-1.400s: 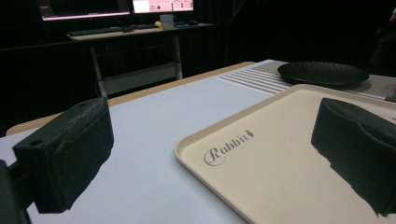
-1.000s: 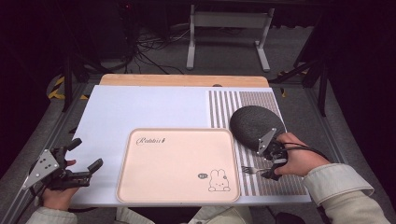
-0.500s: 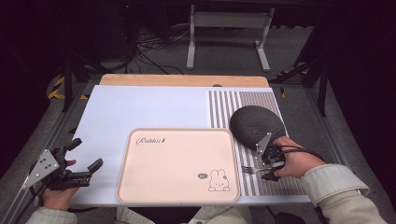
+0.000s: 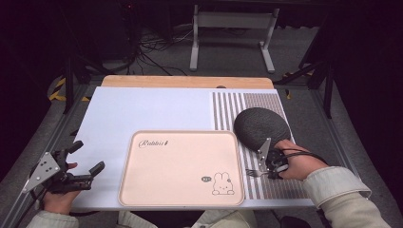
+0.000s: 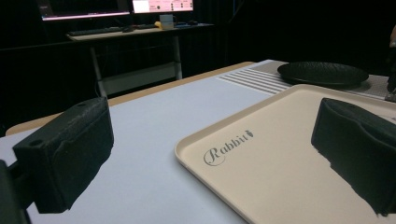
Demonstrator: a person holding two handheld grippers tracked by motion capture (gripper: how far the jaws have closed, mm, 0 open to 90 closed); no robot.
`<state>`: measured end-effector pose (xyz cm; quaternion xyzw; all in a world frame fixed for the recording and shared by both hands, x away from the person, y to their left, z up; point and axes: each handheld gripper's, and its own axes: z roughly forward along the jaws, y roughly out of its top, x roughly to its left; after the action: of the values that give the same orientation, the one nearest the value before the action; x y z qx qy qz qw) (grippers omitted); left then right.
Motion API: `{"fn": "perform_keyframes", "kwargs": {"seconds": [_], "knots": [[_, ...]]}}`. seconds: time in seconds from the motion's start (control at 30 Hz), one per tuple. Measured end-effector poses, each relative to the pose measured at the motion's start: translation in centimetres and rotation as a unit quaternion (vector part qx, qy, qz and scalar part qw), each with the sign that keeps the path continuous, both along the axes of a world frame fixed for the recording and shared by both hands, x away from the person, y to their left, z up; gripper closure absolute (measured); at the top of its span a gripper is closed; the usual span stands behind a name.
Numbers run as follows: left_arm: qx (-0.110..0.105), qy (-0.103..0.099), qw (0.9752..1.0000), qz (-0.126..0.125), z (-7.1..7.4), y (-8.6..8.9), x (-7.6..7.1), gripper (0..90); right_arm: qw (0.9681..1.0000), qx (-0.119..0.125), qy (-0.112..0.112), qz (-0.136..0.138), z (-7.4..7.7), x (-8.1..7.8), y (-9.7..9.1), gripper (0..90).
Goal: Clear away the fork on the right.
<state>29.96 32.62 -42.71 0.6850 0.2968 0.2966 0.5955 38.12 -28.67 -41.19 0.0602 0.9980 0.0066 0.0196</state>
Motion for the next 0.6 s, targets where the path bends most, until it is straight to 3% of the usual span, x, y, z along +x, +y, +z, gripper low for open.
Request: {"fn": "perform_keyframes", "kwargs": {"seconds": [0.03,0.1,0.6], "knots": [[0.000,0.000,1.0000,0.000,0.00,0.01,0.00,0.0,1.0000,-0.008,0.001,0.002,-0.06,-0.02,0.16,73.4],[-0.001,0.000,1.0000,0.000,0.00,0.02,0.00,0.0,0.9999,-0.013,0.000,0.007,-0.06,0.07,0.23,75.8],[0.000,0.000,1.0000,-0.002,0.04,0.04,-0.04,0.0,0.9996,-0.022,0.009,0.017,-0.21,0.23,0.43,81.9]]}}
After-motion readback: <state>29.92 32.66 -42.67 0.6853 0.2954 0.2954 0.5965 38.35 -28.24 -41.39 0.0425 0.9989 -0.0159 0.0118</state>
